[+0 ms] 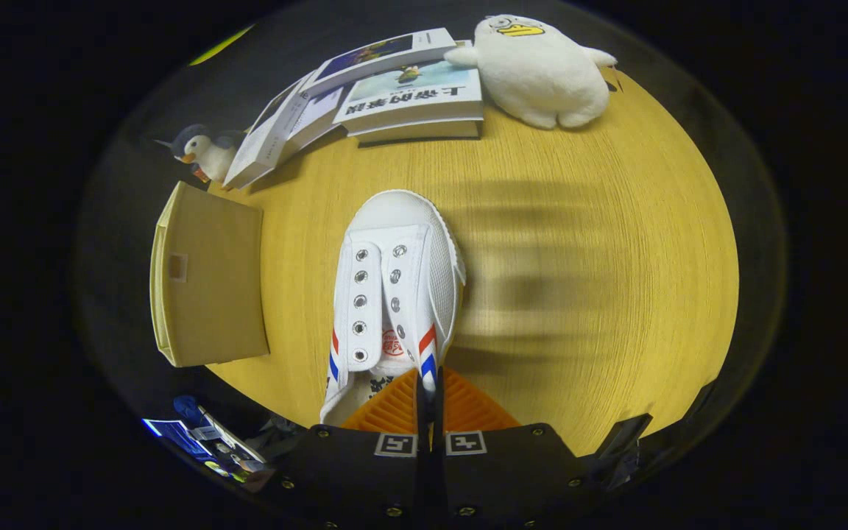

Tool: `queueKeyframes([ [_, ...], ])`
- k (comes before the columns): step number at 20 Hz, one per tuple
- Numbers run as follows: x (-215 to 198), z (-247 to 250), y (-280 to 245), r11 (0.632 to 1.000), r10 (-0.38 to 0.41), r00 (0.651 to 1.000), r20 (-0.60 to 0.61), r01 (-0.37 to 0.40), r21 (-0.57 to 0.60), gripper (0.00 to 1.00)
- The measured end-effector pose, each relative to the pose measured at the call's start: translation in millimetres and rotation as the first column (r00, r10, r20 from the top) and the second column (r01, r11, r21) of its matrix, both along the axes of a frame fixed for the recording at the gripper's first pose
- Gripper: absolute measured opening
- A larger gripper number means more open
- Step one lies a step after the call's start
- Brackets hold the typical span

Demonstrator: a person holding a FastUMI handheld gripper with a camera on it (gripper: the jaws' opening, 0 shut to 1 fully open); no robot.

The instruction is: Open the storage box then place both shoes into the box .Put the left shoe in first, then the right shoe, with the right side of both shoes facing outward in a uniform manner.

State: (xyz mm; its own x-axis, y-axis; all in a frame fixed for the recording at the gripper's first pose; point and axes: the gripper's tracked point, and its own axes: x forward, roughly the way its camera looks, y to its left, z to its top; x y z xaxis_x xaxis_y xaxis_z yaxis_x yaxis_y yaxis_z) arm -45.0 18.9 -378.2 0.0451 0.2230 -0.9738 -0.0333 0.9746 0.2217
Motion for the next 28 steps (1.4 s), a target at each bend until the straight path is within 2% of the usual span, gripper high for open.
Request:
queueKeyframes([
  [4, 11.0, 35.2, 29.5, 0.998, 0.029, 0.999, 0.039, -0.032, 0.057, 0.0],
  [16, 35.0, 103.7, 113.2, 0.982, 0.164, 0.98, 0.11, -0.172, 0.074, 0.0],
  [22, 46.0, 124.4, 172.0, 0.957, 0.266, 0.953, 0.141, -0.279, 0.076, 0.0],
  [28, 52.0, 132.7, 241.5, 0.917, 0.369, 0.915, 0.162, -0.387, 0.094, 0.0],
])
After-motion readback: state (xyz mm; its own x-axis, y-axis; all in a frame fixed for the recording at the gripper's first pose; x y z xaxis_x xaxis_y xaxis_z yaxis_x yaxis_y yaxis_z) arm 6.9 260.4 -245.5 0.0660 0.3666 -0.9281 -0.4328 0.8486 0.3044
